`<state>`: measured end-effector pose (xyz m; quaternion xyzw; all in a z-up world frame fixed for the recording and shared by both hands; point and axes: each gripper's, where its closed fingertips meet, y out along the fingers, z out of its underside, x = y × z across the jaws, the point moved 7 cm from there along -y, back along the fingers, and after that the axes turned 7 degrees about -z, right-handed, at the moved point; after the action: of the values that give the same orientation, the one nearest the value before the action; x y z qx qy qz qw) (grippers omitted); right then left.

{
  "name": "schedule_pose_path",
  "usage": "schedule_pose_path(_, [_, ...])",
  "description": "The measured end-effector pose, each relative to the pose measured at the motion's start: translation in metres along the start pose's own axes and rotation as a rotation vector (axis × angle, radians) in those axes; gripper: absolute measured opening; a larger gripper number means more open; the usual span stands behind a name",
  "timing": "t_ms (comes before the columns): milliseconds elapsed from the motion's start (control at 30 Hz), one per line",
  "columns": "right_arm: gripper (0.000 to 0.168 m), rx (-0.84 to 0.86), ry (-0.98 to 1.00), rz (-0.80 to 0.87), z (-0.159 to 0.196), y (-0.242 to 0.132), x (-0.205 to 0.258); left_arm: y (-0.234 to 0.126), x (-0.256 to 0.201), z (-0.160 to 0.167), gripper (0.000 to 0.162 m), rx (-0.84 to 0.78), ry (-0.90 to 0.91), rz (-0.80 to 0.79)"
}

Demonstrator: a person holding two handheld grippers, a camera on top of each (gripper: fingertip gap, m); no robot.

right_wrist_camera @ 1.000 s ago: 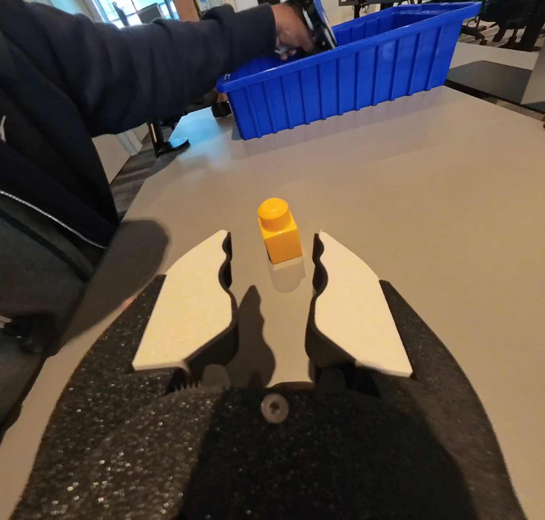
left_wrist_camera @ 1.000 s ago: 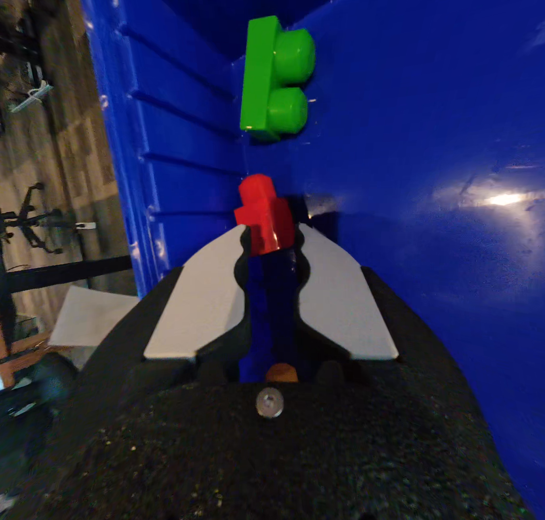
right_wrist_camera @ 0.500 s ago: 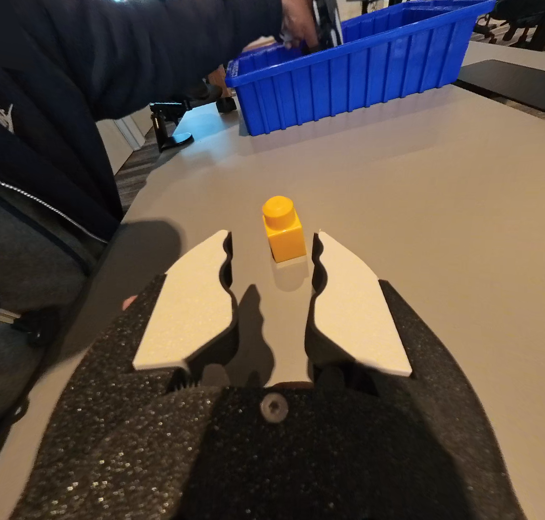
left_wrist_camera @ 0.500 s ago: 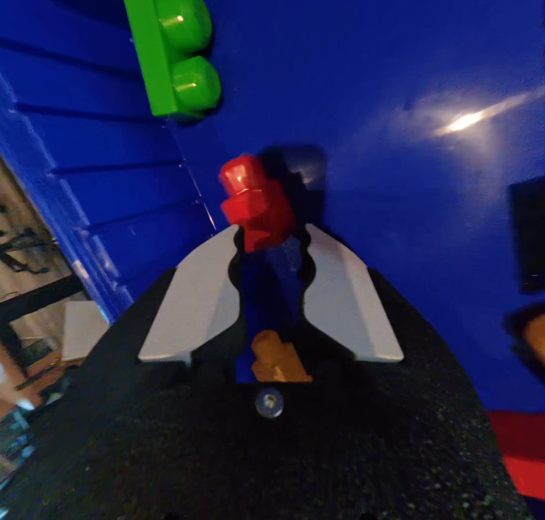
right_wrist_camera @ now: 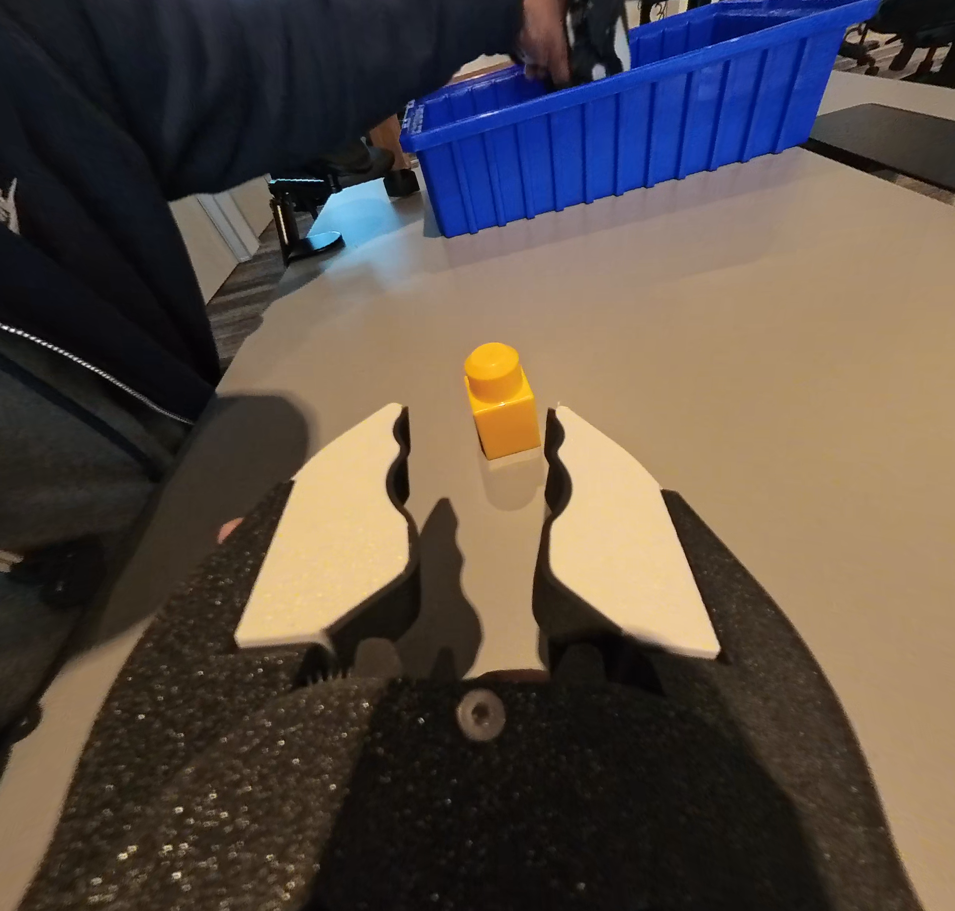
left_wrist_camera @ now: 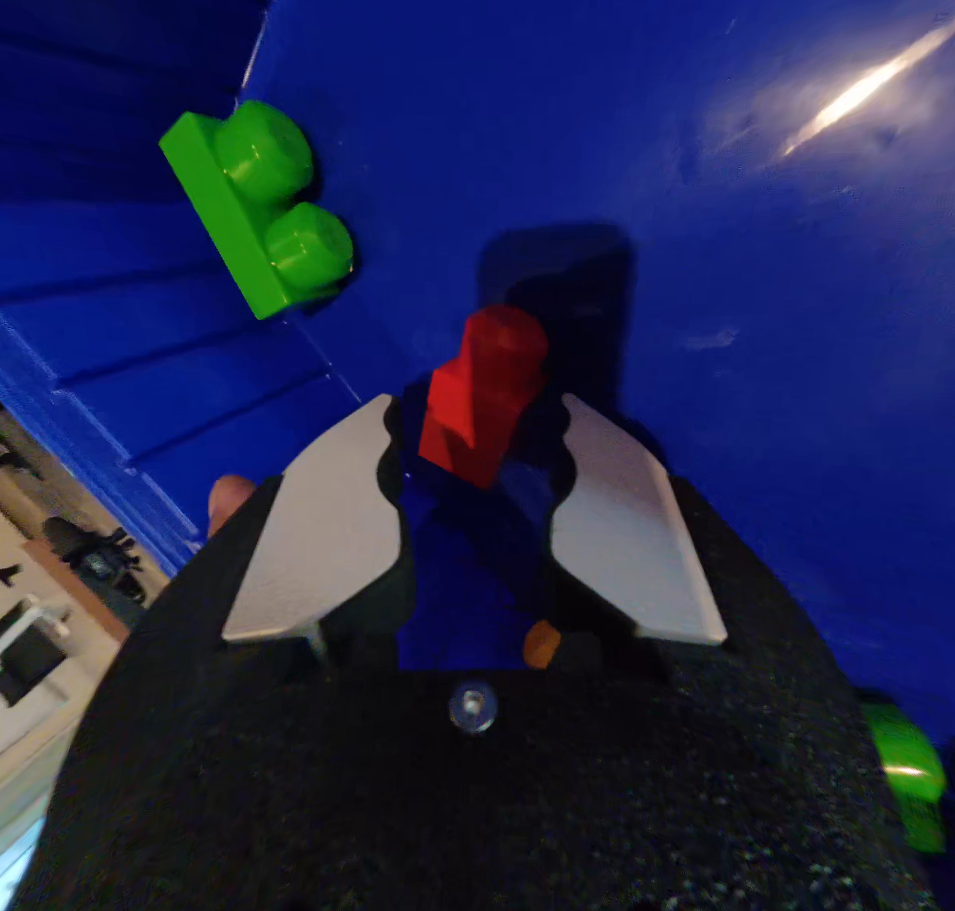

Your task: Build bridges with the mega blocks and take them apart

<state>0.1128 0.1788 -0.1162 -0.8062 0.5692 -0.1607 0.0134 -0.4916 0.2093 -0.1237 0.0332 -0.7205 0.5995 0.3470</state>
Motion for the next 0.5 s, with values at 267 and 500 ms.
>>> schedule_pose_path(267, [0.051, -0.017, -0.003, 0.004, -0.001, -0.002, 0.0, -0.035, -0.015, -0.018, 0.041, -0.201, -0.038, 0.04])
schedule_pose_path(500, [0.051, -0.118, -0.043, 0.068, -0.01, -0.01, -0.003, -0.221, -0.132, -0.107, 0.04, -1.021, -0.125, 0.277])
